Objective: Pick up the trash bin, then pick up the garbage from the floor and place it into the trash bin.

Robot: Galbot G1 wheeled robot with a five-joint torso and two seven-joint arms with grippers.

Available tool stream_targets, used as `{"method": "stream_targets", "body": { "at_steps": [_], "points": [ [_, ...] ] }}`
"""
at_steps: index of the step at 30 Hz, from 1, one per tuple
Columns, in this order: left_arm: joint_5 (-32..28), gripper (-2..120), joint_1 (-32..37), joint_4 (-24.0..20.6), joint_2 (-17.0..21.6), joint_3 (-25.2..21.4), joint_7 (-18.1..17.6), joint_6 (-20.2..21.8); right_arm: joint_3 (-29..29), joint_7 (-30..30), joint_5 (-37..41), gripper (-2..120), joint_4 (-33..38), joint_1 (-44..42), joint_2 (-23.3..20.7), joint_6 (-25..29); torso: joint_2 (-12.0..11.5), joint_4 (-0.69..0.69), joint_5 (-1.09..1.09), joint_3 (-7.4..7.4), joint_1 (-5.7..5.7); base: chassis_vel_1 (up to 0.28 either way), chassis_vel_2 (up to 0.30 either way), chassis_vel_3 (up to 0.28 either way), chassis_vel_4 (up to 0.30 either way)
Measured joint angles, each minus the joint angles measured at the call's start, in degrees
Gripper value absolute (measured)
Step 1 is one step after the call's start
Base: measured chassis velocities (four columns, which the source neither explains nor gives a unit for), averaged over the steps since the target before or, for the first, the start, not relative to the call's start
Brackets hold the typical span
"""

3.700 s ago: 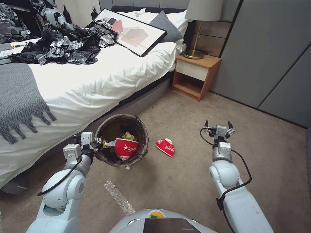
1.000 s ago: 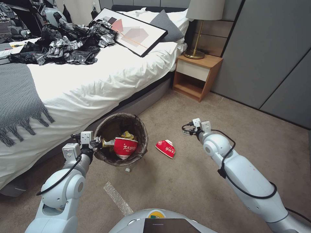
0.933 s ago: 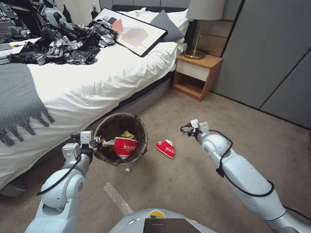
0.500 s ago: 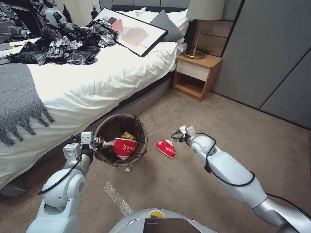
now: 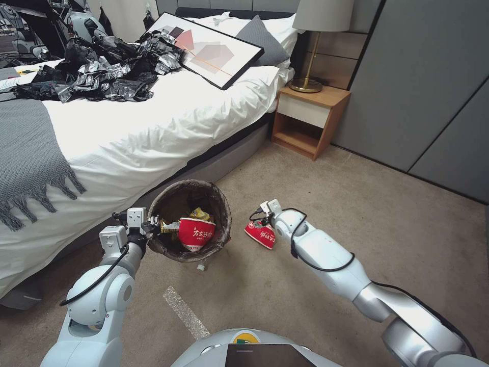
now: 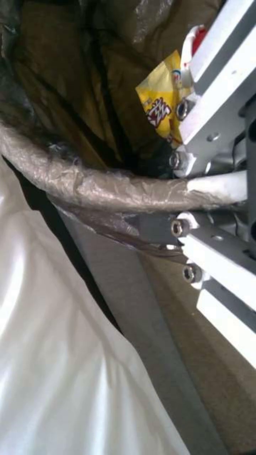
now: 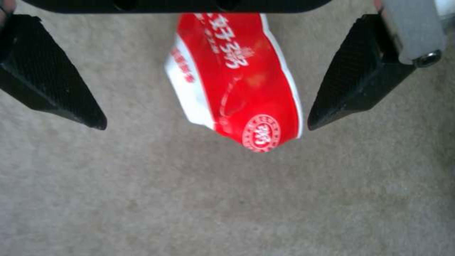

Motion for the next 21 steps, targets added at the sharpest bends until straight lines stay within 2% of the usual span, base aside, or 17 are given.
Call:
{"method": "stream_targets", "body": {
  "at_steps": [5,8,16,21],
  "points": [
    [-0.08,0,0.05,0.11,0.33,-0.15,0.07,-0.03,-0.62,-2.31,-1.72,100,-5.75,1.84,4.34,1.26,0.0,0.0,0.0,0.0,0.0,0.0,0.0,0.0,0.0],
    [-0.09,0,0.04,0.35,0.41,-0.15,0.1,-0.08,-0.77,-5.37,-5.19,100,-11.21,2.71,7.01,3.87,0.0,-0.01,-0.01,0.0,0.0,0.0,0.0,0.0,0.0],
    [-0.05,0,0.23,0.33,0.13,-0.31,0.22,-0.29,1.65,-5.65,-5.82,100,-17.23,2.62,9.64,5.64,0.0,0.0,0.01,0.0,0.0,0.0,0.0,0.0,0.0],
    [-0.05,0,0.31,0.06,0.12,-0.44,0.26,-0.29,2.92,-5.63,-6.18,100,-17.63,1.64,9.45,5.92,0.0,-0.02,0.01,0.0,0.0,0.0,0.0,0.0,0.0]
  ]
}}
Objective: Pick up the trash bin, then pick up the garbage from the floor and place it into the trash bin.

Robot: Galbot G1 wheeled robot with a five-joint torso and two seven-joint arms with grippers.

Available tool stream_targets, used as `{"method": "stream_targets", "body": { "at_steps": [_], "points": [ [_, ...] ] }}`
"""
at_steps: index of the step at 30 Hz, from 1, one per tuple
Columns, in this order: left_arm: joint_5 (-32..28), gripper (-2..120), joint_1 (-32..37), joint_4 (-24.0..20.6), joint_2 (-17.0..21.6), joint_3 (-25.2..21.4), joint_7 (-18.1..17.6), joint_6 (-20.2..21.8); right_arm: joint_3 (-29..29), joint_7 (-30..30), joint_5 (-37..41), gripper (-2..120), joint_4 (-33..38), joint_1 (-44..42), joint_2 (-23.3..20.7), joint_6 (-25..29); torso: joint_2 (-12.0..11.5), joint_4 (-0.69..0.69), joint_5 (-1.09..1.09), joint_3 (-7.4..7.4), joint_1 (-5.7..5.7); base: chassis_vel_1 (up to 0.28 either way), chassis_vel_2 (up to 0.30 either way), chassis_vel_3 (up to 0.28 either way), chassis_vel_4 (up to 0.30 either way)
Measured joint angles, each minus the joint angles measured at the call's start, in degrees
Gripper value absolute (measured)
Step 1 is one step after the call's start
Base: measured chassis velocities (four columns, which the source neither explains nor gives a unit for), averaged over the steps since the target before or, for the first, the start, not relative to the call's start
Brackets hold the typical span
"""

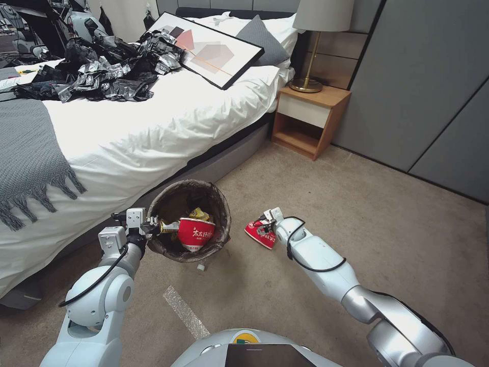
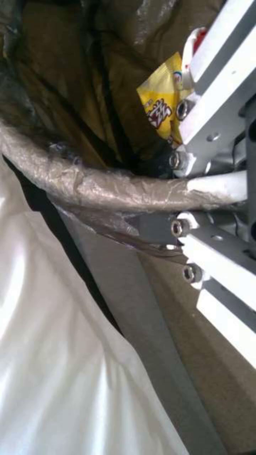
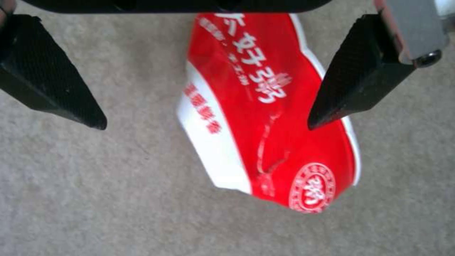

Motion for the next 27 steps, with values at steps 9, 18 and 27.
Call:
{"method": "stream_targets", "body": {
  "at_steps": [9,18,27],
  "points": [
    [0.16,0,-0.13,-0.02,-0.05,0.54,0.06,-0.02,1.64,-0.85,-1.21,100,-0.16,-1.79,-1.13,1.59,0.0,0.01,0.0,0.0,0.0,0.0,0.0,0.0,0.0],
    [0.07,0,-0.32,0.19,0.09,0.42,0.15,-0.02,1.5,-1.77,-2.41,100,-3.99,-0.7,0.72,4.12,0.0,0.01,0.0,0.0,0.0,0.0,0.0,0.0,0.0],
    [-0.1,0,-0.41,0.47,0.19,0.0,0.19,-0.19,2.33,-3.6,-7.71,84,-7.92,-0.41,2.48,7.25,0.0,0.01,0.0,0.0,0.0,0.0,0.0,0.0,0.0]
  ]
}}
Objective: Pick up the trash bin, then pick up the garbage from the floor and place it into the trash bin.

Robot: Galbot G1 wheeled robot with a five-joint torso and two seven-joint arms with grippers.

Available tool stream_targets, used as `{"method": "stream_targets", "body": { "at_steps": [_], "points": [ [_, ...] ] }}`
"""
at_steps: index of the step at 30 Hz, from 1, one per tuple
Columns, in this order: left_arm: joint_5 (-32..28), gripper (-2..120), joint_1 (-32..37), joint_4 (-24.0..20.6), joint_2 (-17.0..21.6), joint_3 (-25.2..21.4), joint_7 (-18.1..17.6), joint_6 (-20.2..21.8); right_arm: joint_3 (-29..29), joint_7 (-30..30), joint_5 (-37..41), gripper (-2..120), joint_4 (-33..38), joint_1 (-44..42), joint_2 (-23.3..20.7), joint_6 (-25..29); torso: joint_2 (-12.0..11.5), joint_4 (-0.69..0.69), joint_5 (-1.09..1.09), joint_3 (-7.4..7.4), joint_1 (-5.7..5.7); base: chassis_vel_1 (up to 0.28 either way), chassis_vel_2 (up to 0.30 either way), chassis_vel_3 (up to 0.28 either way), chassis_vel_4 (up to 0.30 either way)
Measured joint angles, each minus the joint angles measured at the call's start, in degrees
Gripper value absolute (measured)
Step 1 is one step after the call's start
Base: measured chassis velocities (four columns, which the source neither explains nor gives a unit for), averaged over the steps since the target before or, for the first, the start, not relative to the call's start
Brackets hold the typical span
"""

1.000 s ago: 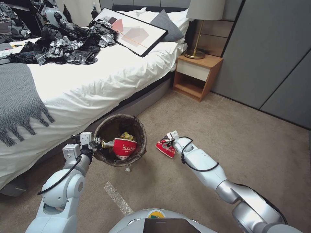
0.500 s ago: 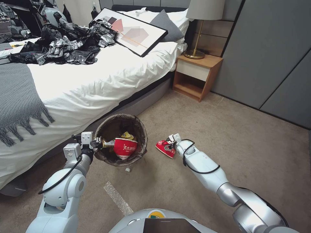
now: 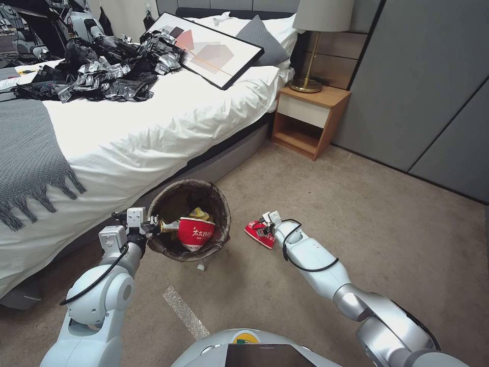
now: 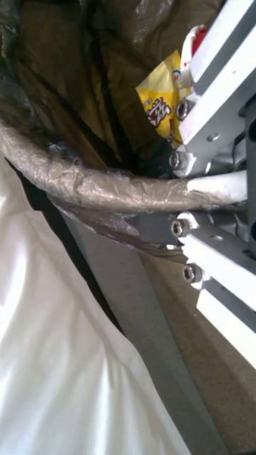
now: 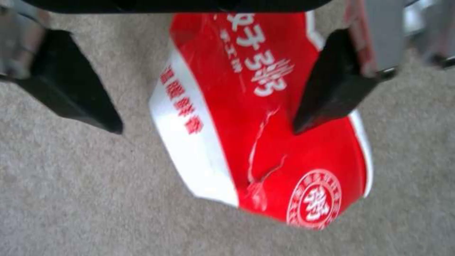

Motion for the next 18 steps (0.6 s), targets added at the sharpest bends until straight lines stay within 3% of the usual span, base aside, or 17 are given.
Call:
{"method": "stream_targets", "body": {
  "at_steps": [4,6,8,11,15,18],
  "points": [
    [-0.02,0,-0.04,0.0,-0.07,0.08,0.0,0.0,0.51,-0.26,-0.39,76,-0.05,-0.36,-0.06,0.31,0.0,0.0,0.0,0.0,0.0,0.0,0.0,0.0,0.0],
    [-0.02,0,-0.08,0.03,-0.12,0.18,0.0,0.0,0.95,-0.49,-0.55,64,-0.05,-0.97,-0.09,0.68,0.0,-0.01,0.0,0.0,0.0,0.0,0.0,0.0,0.0],
    [-0.02,0,-0.08,0.02,-0.11,0.19,0.0,0.0,1.07,-0.52,-0.56,61,-0.02,-1.11,-0.09,0.74,0.0,-0.01,0.0,0.0,0.0,0.0,0.0,0.0,0.0],
    [-0.08,0,-0.15,0.03,0.06,0.19,0.0,0.0,1.33,-0.56,-0.75,45,0.1,-1.45,-0.07,1.01,0.0,-0.01,-0.01,0.0,0.0,0.0,0.0,0.0,0.0],
    [-0.19,0,-0.25,0.02,0.16,0.19,-0.02,0.07,1.35,-0.56,-0.78,35,0.19,-1.57,-0.05,1.07,0.0,-0.02,0.0,0.0,0.0,0.0,0.0,0.0,0.0],
    [-0.28,0,-0.27,-0.11,0.08,0.19,-0.1,0.2,1.29,-0.57,-0.73,18,0.25,-1.51,-0.02,1.13,0.0,0.0,0.0,0.0,0.0,0.0,0.0,0.0,0.0]
  ]
}}
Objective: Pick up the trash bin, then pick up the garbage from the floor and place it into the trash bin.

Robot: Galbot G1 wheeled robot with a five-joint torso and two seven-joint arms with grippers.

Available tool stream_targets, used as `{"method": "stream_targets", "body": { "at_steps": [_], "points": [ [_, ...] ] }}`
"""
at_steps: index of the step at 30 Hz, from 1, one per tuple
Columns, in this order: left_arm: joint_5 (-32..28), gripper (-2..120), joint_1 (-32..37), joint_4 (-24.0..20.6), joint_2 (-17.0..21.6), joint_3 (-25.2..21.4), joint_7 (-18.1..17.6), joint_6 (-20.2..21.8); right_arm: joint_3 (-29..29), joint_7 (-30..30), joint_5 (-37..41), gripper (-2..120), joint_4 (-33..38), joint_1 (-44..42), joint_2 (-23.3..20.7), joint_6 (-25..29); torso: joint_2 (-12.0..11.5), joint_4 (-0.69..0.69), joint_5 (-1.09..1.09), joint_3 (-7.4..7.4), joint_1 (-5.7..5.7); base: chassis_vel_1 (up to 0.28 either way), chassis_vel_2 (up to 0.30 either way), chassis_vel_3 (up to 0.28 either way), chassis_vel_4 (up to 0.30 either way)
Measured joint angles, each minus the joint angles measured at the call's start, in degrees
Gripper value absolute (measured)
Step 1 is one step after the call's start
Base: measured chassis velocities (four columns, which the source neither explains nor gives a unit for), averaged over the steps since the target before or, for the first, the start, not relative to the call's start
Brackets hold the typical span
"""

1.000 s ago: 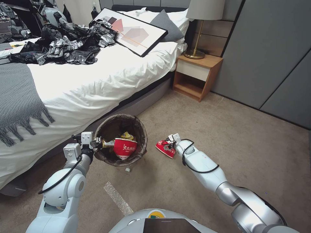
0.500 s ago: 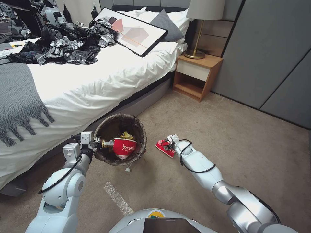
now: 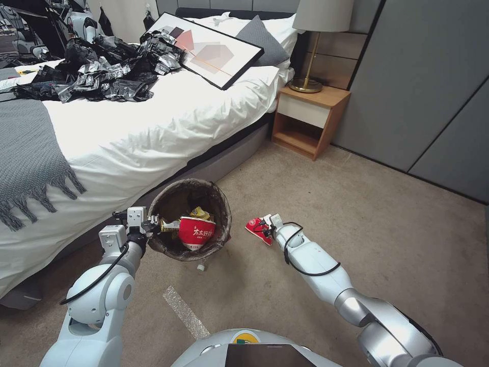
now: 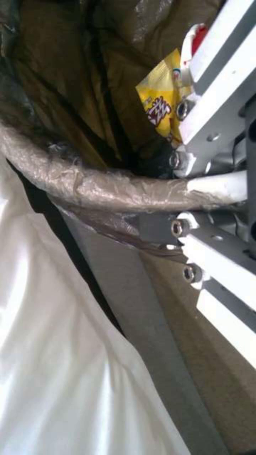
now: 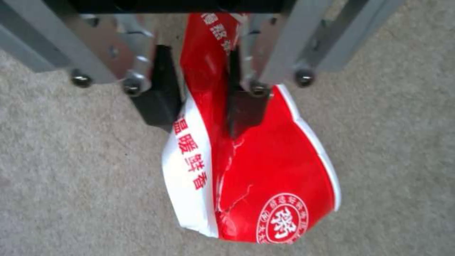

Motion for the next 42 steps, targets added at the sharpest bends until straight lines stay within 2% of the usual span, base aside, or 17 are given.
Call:
{"method": "stream_targets", "body": {
  "at_steps": [5,14,16,18,19,20,21,22,25,26,29,30,33,36,37,42],
  "points": [
    [-0.01,0,0.13,-0.13,-0.06,0.01,-0.03,0.02,-0.16,0.0,0.12,10,0.24,0.09,-0.07,0.0,0.0,0.01,0.0,0.0,0.0,0.0,0.0,0.0,0.0],
    [-0.17,0,0.03,-0.29,0.2,-0.05,-0.09,0.21,-0.54,-0.42,0.35,10,1.77,0.03,-1.26,0.08,0.0,0.0,0.01,0.0,0.0,0.0,0.0,0.0,0.0],
    [-0.36,0,-0.02,-0.67,0.33,-0.04,-0.14,0.44,0.14,0.35,2.48,10,5.58,-0.93,-2.45,-0.56,0.0,-0.01,0.01,0.01,0.0,0.0,0.0,0.0,0.0],
    [-0.52,0,0.05,-0.88,0.67,-0.15,-0.16,0.55,0.73,3.19,9.07,10,15.96,-2.42,-6.03,-3.56,0.0,0.02,0.02,0.0,0.0,0.0,0.0,0.0,0.0],
    [-0.52,0,0.05,-0.88,0.67,-0.15,-0.16,0.55,0.73,3.19,9.07,10,15.96,-2.42,-6.03,-3.56,0.0,0.02,0.02,0.0,0.0,0.0,0.0,0.0,0.0],
    [-0.49,0,0.14,-0.84,0.7,-0.19,-0.18,0.54,1.1,4.14,11.22,10,20.59,-2.99,-8.48,-4.56,0.0,0.02,0.01,0.0,0.0,0.0,0.0,0.0,0.0],
    [-0.41,0,0.27,-0.81,0.57,-0.16,-0.18,0.54,2.27,6.08,15.18,10,27.97,-3.86,-12.77,-6.08,0.0,0.0,0.01,0.0,0.0,0.0,0.0,0.0,0.0],
    [-0.41,0,0.27,-0.81,0.57,-0.16,-0.18,0.54,2.27,6.08,15.18,10,27.97,-3.86,-12.77,-6.08,0.0,0.0,0.01,0.0,0.0,0.0,0.0,0.0,0.0],
    [-0.01,0,0.28,-0.84,0.22,0.39,-0.14,0.55,4.98,10.09,23.39,10,42.76,-5.04,-18.98,-7.95,0.0,-0.02,0.01,0.0,0.0,0.0,0.0,0.0,0.0],
    [-0.01,0,0.28,-0.84,0.22,0.39,-0.14,0.55,4.98,10.09,23.39,10,42.76,-5.04,-18.98,-7.95,0.0,-0.02,0.01,0.0,0.0,0.0,0.0,0.0,0.0],
    [0.6,0,0.25,-0.83,-0.27,0.99,-0.11,0.58,8.01,14.8,35.3,10,58.1,-4.89,-24.22,-9.75,0.0,0.01,0.01,0.0,0.0,0.0,0.0,0.0,0.0],
    [0.6,0,0.25,-0.83,-0.27,0.99,-0.11,0.58,8.01,14.8,35.3,10,58.1,-4.89,-24.22,-9.75,0.0,0.01,0.01,0.0,0.0,0.0,0.0,0.0,0.0],
    [1.0,0,0.23,-0.74,-0.58,1.37,-0.01,0.59,9.45,17.82,43.96,10,69.21,-2.36,-28.32,-11.05,0.0,0.0,0.0,0.0,0.0,0.0,0.0,0.0,0.0],
    [1.03,0,0.2,-0.74,-0.63,1.4,0.03,0.59,9.52,18.44,46.47,10,71.97,-1.19,-29.7,-11.58,0.0,0.0,0.01,0.0,0.0,0.0,0.0,0.0,0.0],
    [1.05,0,0.16,-0.75,-0.71,1.44,0.12,0.59,9.19,18.89,50.3,10,76.12,1.81,-31.97,-11.8,0.0,-0.01,0.01,0.0,0.0,0.0,0.0,0.0,0.0],
    [1.17,0,0.14,-0.73,-0.91,1.52,0.2,0.55,6.21,19.31,57.63,10,79.71,9.07,-33.41,-12.2,0.0,-0.01,0.01,0.0,0.0,0.0,0.0,0.0,0.0]
  ]
}}
